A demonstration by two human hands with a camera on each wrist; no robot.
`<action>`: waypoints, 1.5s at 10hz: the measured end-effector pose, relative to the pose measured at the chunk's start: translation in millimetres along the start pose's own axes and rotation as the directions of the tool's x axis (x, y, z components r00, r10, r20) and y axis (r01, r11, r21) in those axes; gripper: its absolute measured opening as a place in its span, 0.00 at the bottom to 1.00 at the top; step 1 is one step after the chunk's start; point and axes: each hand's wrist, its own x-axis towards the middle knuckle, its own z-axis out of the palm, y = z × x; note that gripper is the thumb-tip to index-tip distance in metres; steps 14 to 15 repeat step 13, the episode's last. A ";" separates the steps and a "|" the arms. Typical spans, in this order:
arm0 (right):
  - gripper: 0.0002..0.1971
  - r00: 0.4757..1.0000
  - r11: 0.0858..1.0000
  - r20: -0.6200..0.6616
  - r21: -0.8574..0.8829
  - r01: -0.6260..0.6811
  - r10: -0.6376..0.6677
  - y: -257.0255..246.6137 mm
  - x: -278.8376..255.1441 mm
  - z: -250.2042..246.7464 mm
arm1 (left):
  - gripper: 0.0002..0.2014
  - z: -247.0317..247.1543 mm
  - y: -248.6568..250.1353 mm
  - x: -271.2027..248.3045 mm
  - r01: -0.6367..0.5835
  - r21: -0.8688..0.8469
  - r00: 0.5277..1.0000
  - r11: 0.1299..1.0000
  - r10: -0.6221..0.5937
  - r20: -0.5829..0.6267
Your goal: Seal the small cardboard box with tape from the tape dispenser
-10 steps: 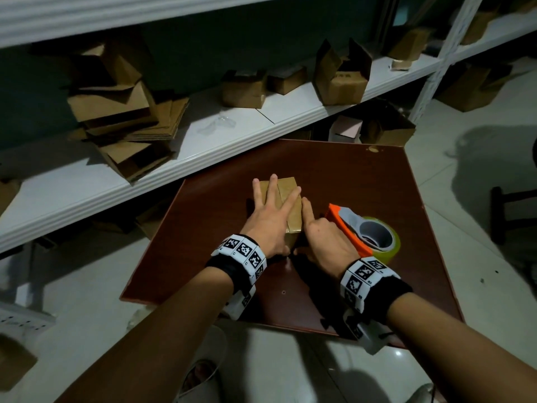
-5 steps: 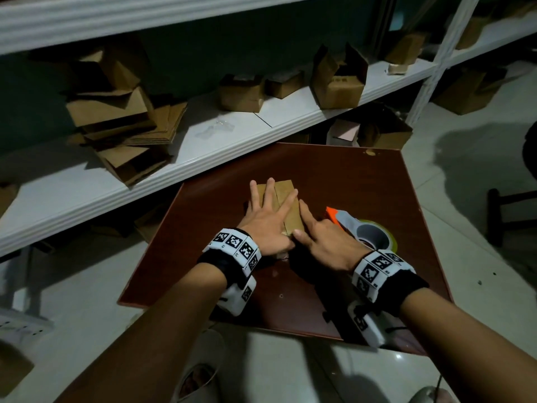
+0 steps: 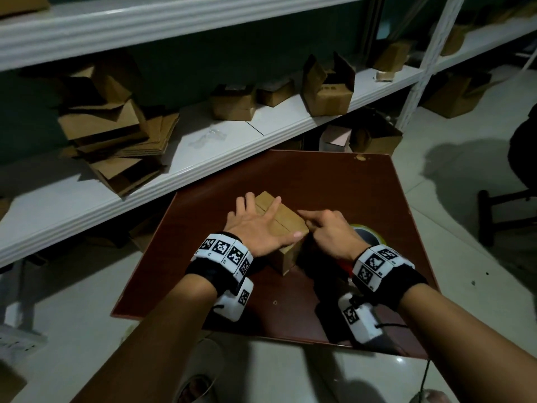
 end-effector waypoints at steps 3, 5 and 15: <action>0.33 0.942 0.938 -0.056 0.124 -0.322 0.331 -5.7 -3.4 -13.1 | 0.46 -14.1 -14.9 -6.0 0.235 -0.207 0.971 0.950 -0.223 0.082; 0.24 0.931 0.925 0.077 0.106 -0.365 0.358 -8.4 -1.3 -14.9 | 0.45 -5.6 -20.8 1.1 0.196 -0.369 0.973 0.909 -0.134 0.186; 0.17 0.866 0.842 -0.442 0.538 0.048 0.233 -24.6 -12.0 -62.0 | 0.35 -30.1 -10.1 -3.4 -0.010 -0.697 0.983 0.717 -0.119 -0.136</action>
